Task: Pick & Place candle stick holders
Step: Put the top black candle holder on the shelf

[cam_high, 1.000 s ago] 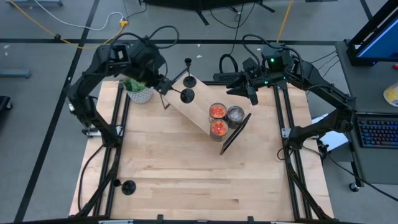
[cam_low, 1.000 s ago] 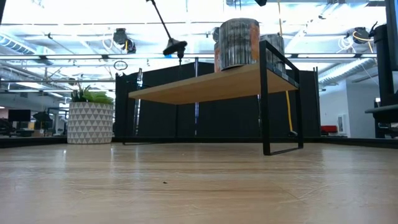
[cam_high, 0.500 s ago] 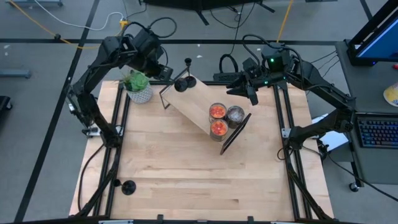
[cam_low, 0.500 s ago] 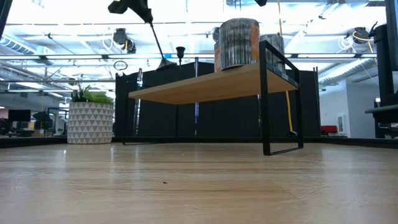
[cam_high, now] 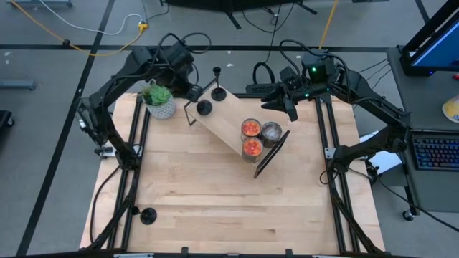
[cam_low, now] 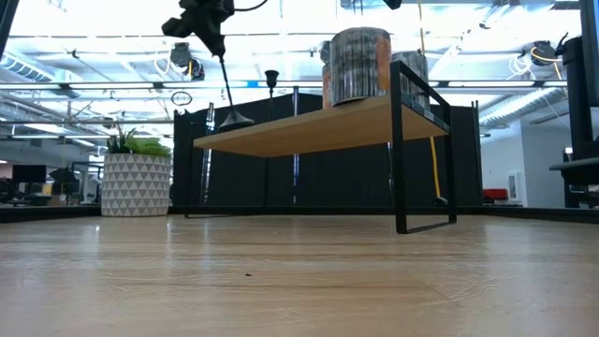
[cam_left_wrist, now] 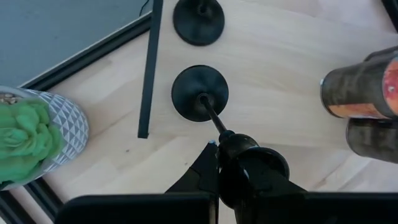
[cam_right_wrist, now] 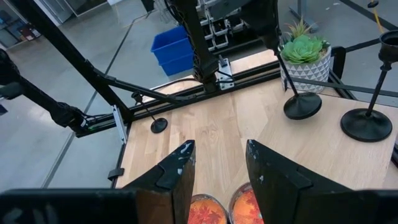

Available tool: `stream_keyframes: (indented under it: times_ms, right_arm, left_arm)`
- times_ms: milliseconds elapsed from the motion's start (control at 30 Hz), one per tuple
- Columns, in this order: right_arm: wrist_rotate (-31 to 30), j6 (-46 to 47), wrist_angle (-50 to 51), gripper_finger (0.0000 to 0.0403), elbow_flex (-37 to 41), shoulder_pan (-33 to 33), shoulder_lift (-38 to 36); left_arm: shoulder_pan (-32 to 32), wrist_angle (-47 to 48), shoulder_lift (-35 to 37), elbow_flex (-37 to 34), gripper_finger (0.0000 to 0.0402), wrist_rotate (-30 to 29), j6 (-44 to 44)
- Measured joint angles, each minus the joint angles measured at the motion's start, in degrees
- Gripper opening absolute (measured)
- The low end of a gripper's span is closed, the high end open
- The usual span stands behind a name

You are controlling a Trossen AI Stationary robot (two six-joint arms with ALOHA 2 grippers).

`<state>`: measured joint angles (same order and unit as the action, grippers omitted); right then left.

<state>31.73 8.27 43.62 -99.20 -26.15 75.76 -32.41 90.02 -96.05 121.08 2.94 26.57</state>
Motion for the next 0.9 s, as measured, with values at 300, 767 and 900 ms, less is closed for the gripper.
stream_keyframes:
  times_ms: [300,767,900]
  right_arm:
    - [-0.07,0.06,-0.02,0.0134,0.0,0.0,0.0]
    - [-0.09,0.19,-0.02,0.0134,0.0,0.02,-0.01]
    - [-0.1,0.07,-0.02,0.0134,0.0,0.0,0.0]
  left_arm:
    - [-1.5,-0.01,0.0,0.0,0.0012,1.45,-1.07]
    - [-1.54,0.0,-0.28,0.0,0.0023,-0.41,-1.97]
    - [-1.54,-0.02,-0.28,0.0,0.0034,-0.55,-2.1]
